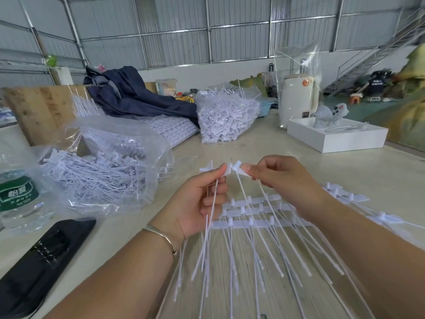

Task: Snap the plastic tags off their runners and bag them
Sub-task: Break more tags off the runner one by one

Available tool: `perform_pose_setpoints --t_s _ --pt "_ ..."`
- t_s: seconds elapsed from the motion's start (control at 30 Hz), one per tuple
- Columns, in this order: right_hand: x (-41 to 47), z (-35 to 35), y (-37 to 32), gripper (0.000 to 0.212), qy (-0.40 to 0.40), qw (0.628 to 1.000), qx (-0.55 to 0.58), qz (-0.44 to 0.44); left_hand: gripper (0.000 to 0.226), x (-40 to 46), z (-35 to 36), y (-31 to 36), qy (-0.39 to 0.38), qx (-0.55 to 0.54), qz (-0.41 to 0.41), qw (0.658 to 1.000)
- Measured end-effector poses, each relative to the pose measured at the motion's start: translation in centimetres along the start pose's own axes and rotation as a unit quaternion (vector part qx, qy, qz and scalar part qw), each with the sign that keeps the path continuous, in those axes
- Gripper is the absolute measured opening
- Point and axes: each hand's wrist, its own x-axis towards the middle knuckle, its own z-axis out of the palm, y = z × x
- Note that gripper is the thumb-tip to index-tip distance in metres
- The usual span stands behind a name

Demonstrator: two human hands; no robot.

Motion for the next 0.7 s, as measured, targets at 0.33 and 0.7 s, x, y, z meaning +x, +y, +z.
perform_pose_setpoints --t_s 0.33,0.7 --pt "0.2 -0.2 0.8 0.041 0.026 0.994 -0.106 -0.026 0.028 0.3 -0.7 0.0 0.074 0.111 0.024 0.991" --pt "-0.1 -0.3 0.1 0.018 -0.007 0.997 -0.080 -0.021 0.041 0.4 -1.7 0.1 0.123 0.220 0.003 0.968"
